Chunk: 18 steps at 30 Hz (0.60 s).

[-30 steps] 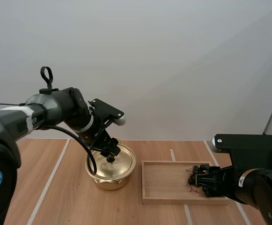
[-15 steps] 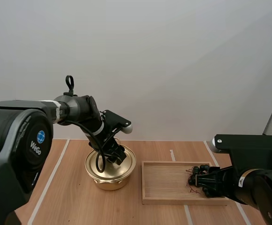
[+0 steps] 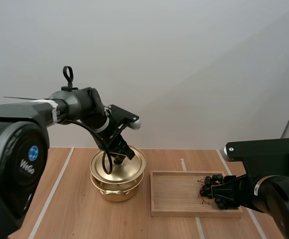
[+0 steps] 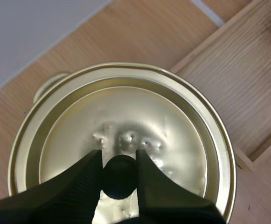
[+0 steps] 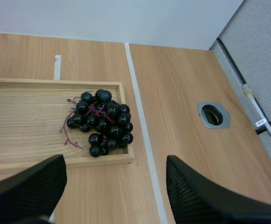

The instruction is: Open the lid, put the grape in the pot, and close it

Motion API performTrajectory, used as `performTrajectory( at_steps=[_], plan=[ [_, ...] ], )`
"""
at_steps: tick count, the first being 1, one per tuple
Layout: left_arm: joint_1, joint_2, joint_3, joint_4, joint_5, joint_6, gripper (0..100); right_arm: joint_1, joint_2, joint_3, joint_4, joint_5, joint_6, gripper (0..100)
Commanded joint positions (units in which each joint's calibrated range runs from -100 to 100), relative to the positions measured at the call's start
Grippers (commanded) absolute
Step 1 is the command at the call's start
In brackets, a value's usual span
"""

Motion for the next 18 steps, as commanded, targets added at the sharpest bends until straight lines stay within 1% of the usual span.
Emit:
performTrajectory(
  at_steps=[1, 5, 11, 16, 18],
  plan=[
    [-0.22, -6.8, -3.03, -0.59, 3.67, -0.8, 0, -0.18, 3.67, -0.38, -3.1, -3.92, 0.77, 100],
    [-0.22, -16.59, -5.84, -1.27, 6.61, -0.86, 0, -0.18, 10.97, -0.38, -5.23, -9.02, 3.2, 100],
    [-0.22, -29.4, -10.0, -1.38, 10.21, -0.86, 0, -0.18, 23.21, -0.38, -6.23, -16.88, 3.73, 100],
    [-0.22, -36.09, -12.1, -1.26, 12.09, -0.86, 0, -0.18, 32.07, -0.38, -7.85, -24.17, 3.73, 100],
    [-0.22, -37.49, -13.23, -0.89, 13.98, -0.95, 0, -0.18, 35.77, -0.38, -10.54, -27.63, 3.73, 100]
  ],
)
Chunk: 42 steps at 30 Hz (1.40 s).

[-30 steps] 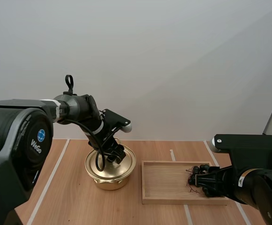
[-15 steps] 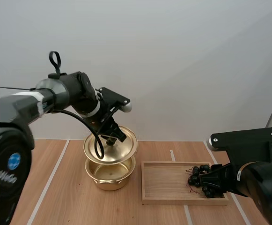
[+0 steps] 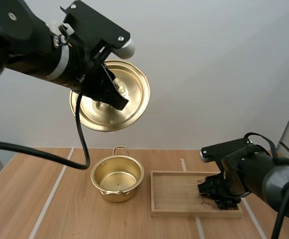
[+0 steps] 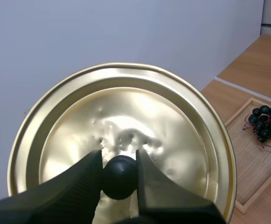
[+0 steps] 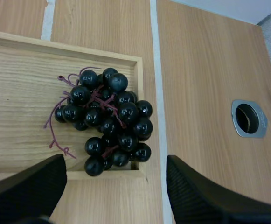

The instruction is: Open the lid, put the grape in the pot, and close it

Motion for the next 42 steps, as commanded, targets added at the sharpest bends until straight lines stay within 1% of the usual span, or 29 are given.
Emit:
performTrajectory(
  at_steps=[1, 6, 8, 9, 13, 15, 21, 24, 26, 27, 28, 32, 35, 38, 42],
  plan=[
    [-0.22, -2.42, -2.35, 0.17, 4.52, -0.68, 0, -0.18, 7.4, -0.38, -5.11, -7.71, 0.13, 100],
    [-0.22, -2.53, -3.89, 5.77, 8.17, -4.22, 0, -0.28, 13.07, -0.38, -8.24, -13.2, 0.13, 100],
    [-0.22, -2.53, -4.04, 8.13, 8.53, -5.56, 0, -0.94, 15.03, -0.38, -8.55, -16.45, 0.13, 100],
    [-0.22, -2.53, -4.04, 9.01, 8.53, -6.06, 0, -1.97, 16.72, -0.38, -8.55, -19.27, 0.13, 100],
    [-0.22, -2.53, -4.04, 9.16, 8.53, -6.73, 0, -5.1, 20.77, -0.38, -8.55, -26.15, -0.33, 100],
    [-0.22, -2.53, -4.04, 9.06, 8.53, -6.95, 0, -5.88, 22.39, -0.38, -8.55, -28.9, -1.03, 100],
    [-0.22, -2.53, -4.04, 7.32, 8.53, -7.1, 0, -6.07, 26.73, -0.38, -8.55, -35.88, -1.7, 100],
    [-0.22, -2.53, -4.04, 7.32, 8.53, -7.1, 0, -6.07, 27.57, -0.38, -8.55, -37.16, -2.65, 100],
    [-0.22, -2.53, -4.04, 7.32, 8.53, -7.1, 0, -6.07, 27.87, -0.38, -8.55, -37.92, -2.37, 48],
    [-0.22, -2.53, -4.04, 7.32, 8.53, -7.1, 0, -6.07, 27.87, -0.38, -8.15, -38.13, -1.87, 18],
    [-0.22, -2.53, -4.04, 7.32, 8.53, -7.1, 0, -6.07, 27.87, -0.38, -8.14, -38.13, -1.18, 0],
    [-0.22, -2.53, -4.16, 7.3, 8.53, -7.1, 0, -6.07, 27.48, -0.38, -7.98, -38.89, -0.63, 0],
    [-0.22, -2.6, -4.97, 7.3, 8.53, -7.1, 0, -6.07, 25.39, -0.38, -7.87, -38.89, -0.63, 0],
    [-0.22, -2.6, -7.14, 7.3, 8.53, -7.24, 0, -6.07, 22.04, -0.38, -7.03, -38.89, -0.63, 0],
    [-0.22, -2.6, -11.23, 7.3, 8.53, -8.59, 0, -6.07, 14.69, -0.38, -6.88, -41.61, -0.63, 0]
  ],
)
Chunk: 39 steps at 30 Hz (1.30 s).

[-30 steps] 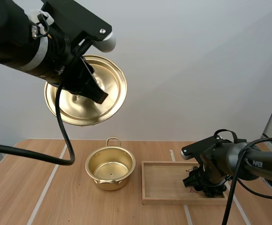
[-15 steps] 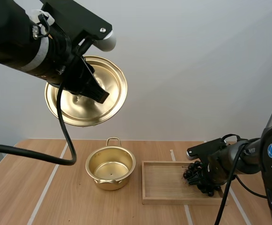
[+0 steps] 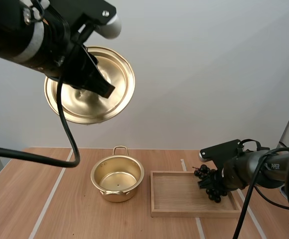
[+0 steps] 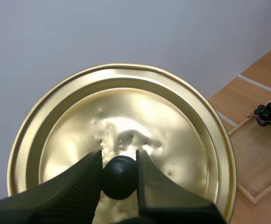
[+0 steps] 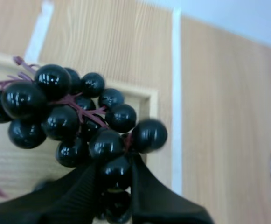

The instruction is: Open the lid, put the grape in the pot, and close it

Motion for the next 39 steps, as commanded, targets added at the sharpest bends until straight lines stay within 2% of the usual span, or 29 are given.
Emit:
performTrajectory(
  at_steps=[1, 6, 8, 12, 17, 22, 27, 36, 38, 39],
  plan=[
    [-0.22, -0.33, -4.83, -1.16, 0.0, -1.91, 0, 0.37, -7.97, 0.21, 0.24, -2.52, -0.1, 0],
    [-0.22, -1.0, -12.05, -1.16, 0.0, -1.99, 0, 2.49, -16.59, 0.21, -0.23, -6.25, -0.78, 0],
    [-0.22, -1.9, -15.3, -1.05, 0.0, -1.99, 0, 4.66, -19.86, 0.21, -0.55, -8.83, -3.39, 0],
    [-0.22, -2.92, -21.92, 0.3, 0.0, -1.99, 0, 11.28, -22.82, 0.21, -0.55, -11.8, -6.15, 0],
    [-0.22, -3.46, -29.74, 2.77, 0.0, -1.99, 0, 21.57, -20.91, -2.06, -1.23, -9.63, -7.11, 0],
    [-0.22, -3.46, -34.49, 3.09, 0.0, -2.1, 0, 27.92, -15.36, -8.08, -1.02, -4.44, -6.91, 0],
    [-0.22, -3.46, -35.43, 3.09, 0.0, -2.1, 0, 30.38, -7.93, -11.89, -1.02, -4.44, -6.8, 0],
    [-0.22, -3.46, -35.43, 3.09, 0.0, -2.1, 0, 30.38, 6.09, -16.56, -1.02, 0.74, -6.8, 1],
    [-0.22, -3.46, -35.43, 3.09, 0.0, -2.1, 0, 30.38, 7.74, -16.69, -1.02, 0.89, -6.8, 20],
    [-0.22, -3.46, -35.43, 3.09, 0.0, -2.1, 0, 30.38, 8.06, -16.85, -1.02, 0.89, -6.8, 32]
  ],
)
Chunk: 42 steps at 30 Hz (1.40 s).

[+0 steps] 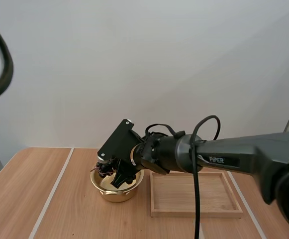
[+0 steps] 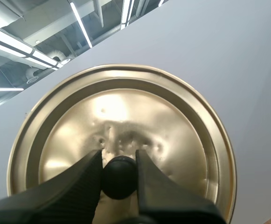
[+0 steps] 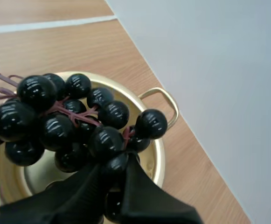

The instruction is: Open the lid, put the grape in the pot, and close it

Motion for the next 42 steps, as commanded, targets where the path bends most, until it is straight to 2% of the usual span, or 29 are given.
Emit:
performTrajectory(
  at_steps=[1, 3, 5, 11, 16, 17, 19, 20, 22, 31, 38, 42],
  plan=[
    [-0.22, -0.05, -0.41, 0.53, 0.0, -0.57, 0, 0.06, 0.87, -0.74, -0.11, 0.24, -0.06, 46],
    [-0.22, -0.05, -0.41, 0.53, 0.0, -0.57, 0, 0.06, 0.87, -0.74, -0.11, 0.47, -0.06, 76],
    [-0.22, -0.05, -0.41, 0.53, 0.0, -0.57, 0, 0.06, 0.74, -0.74, -0.11, 1.5, -0.06, 100],
    [-0.22, -0.05, -0.41, 0.53, 0.0, -0.57, 0, -0.01, -2.35, -0.74, -0.11, 14.17, 0.71, 100],
    [-0.22, 0.21, -0.41, 0.53, 0.0, -0.57, 0, -0.01, -11.06, 0.37, 0.82, 22.63, 1.49, 100],
    [-0.22, 0.21, -0.41, 0.53, 0.0, -0.57, 0, -0.01, -13.47, 1.14, 1.12, 22.64, 1.49, 98],
    [-0.22, 0.65, -0.41, 0.53, 0.0, -0.57, 0, -0.01, -18.77, 2.9, 1.12, 23.98, 1.49, 58],
    [-0.22, 0.99, -0.41, 0.53, 0.0, -0.57, 0, -0.01, -21.06, 3.58, 1.45, 24.93, 1.49, 32],
    [-0.22, 2.31, -0.41, 0.53, 0.0, -0.57, 0, -0.01, -27.24, 4.51, 2.53, 29.4, 1.49, 0],
    [-0.22, 9.15, 1.81, 0.05, 0.0, -0.48, 0, -0.1, -53.19, 4.75, 2.92, 53.7, 0.97, 0],
    [-0.22, 13.58, 15.43, -3.32, 0.0, 0.54, 0, -4.97, -64.88, 4.89, 6.88, 64.38, 0.52, 0],
    [-0.22, 16.21, 26.21, -6.28, 0.0, 3.02, 0, -7.21, -68.76, 4.89, 12.47, 67.99, -3.44, 0]
  ],
)
